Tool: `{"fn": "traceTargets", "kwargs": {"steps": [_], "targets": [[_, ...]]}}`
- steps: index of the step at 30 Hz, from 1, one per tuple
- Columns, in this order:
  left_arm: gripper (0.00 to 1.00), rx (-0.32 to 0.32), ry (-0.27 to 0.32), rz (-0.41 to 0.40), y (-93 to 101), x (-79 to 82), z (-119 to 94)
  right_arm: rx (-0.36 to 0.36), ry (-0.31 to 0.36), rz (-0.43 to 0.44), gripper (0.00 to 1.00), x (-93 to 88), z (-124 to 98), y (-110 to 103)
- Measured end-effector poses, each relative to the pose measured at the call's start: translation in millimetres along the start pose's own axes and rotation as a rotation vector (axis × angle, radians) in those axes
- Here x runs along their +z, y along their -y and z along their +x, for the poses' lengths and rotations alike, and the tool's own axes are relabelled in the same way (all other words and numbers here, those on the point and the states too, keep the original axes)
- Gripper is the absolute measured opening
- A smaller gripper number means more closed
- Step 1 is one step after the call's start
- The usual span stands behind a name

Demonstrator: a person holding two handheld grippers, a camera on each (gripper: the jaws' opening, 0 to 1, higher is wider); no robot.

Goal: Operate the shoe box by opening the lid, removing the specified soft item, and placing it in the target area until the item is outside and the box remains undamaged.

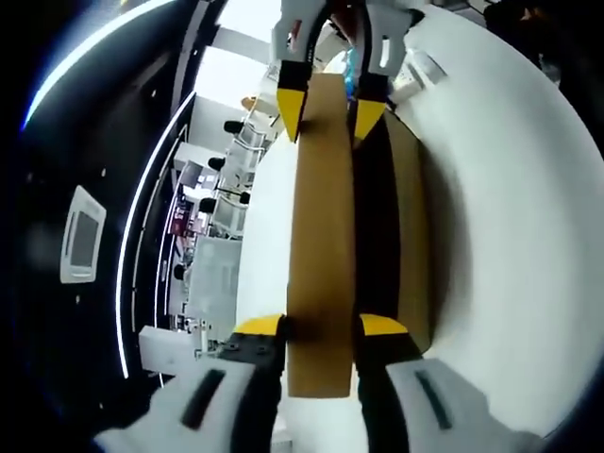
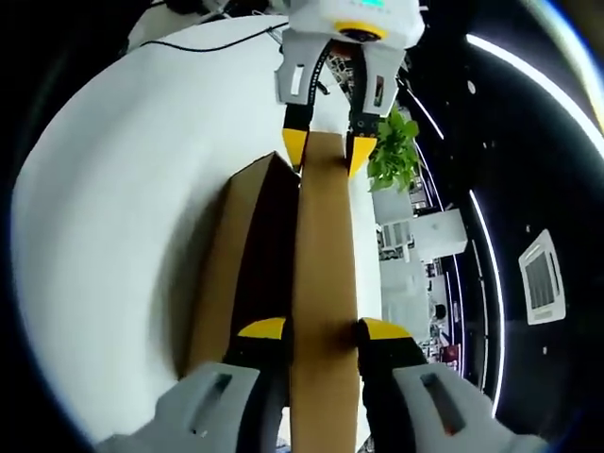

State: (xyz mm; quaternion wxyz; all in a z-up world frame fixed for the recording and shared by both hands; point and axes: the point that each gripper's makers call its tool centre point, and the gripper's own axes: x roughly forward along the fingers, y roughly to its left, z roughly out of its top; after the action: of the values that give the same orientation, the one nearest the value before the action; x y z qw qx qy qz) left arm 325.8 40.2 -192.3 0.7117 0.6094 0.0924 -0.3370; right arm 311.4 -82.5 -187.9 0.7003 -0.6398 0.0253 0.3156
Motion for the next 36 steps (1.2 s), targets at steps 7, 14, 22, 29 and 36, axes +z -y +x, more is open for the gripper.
{"fn": "traceTargets", "kwargs": {"steps": [7,14,22,29,36], "targets": [[0.29,0.024,-0.007,0.017,6.4,-0.3,2.4,-0.022,0.0,-0.006,0.28,-0.3,0.3,-6.4],[0.29,0.072,-0.021,0.046,11.9,-0.8,3.1,-0.054,-0.005,-0.022,0.28,1.8,0.0,-9.4],[0.29,0.109,-0.028,0.059,15.6,-3.0,4.0,-0.09,-0.004,-0.022,0.28,-0.3,2.6,-13.4],[0.29,0.127,-0.026,0.082,21.9,-6.4,3.7,-0.096,0.01,-0.01,0.28,-0.9,3.1,-20.7],[0.29,0.143,-0.02,0.082,22.5,-7.2,3.8,-0.125,0.004,-0.046,0.28,2.3,4.5,-24.7]]}}
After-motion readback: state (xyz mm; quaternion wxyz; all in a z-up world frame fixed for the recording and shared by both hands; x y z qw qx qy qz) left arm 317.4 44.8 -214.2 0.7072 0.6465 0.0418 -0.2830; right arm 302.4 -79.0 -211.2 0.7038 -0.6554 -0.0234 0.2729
